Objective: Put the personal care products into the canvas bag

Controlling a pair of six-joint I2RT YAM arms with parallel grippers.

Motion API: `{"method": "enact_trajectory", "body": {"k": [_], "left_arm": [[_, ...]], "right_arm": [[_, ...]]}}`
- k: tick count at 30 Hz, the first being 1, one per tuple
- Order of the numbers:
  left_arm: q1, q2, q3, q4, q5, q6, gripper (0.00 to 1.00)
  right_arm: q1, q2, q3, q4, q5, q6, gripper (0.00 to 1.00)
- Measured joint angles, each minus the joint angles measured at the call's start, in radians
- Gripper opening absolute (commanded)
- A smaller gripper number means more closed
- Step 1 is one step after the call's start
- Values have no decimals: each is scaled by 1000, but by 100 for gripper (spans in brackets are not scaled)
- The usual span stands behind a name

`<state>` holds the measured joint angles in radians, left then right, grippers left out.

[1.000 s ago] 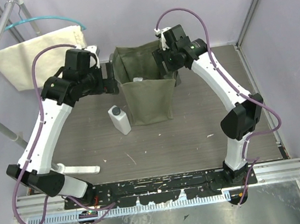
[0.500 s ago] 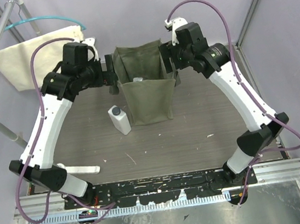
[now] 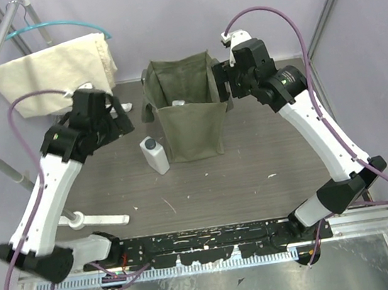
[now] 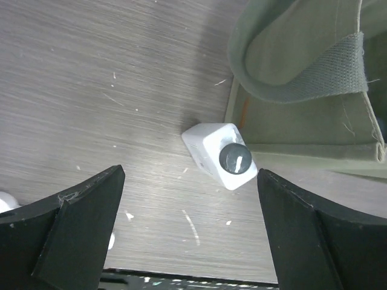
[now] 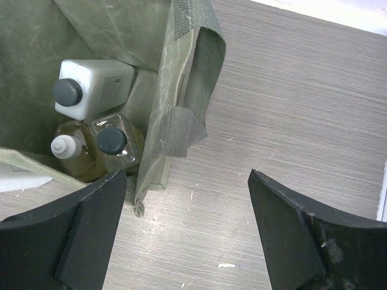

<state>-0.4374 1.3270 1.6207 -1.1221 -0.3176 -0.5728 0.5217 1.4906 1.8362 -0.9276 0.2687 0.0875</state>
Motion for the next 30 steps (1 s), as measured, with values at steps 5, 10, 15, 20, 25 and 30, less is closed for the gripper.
{"method": "enact_trajectory", "body": {"k": [5,10,15,20,25,30], "left_arm": [[30,-191,-188,115,-9,-128,92],[40,-100,-148,133,16,-154,94],[40,-7,-111,133,24,-122,98],[40,50,-25,67,70,-159,98],[40,142,40,-64,98,-298,98],[40,241,39,-177,135,-432,98]], "right_arm": [[2,2,-2,0,0,10,88],[3,2,-2,-2,11,18,88],[5,2,-6,-18,25,24,88],[6,2,-8,-35,41,33,88],[6,2,-8,-46,60,44,89],[6,2,-8,-47,68,48,89]]}}
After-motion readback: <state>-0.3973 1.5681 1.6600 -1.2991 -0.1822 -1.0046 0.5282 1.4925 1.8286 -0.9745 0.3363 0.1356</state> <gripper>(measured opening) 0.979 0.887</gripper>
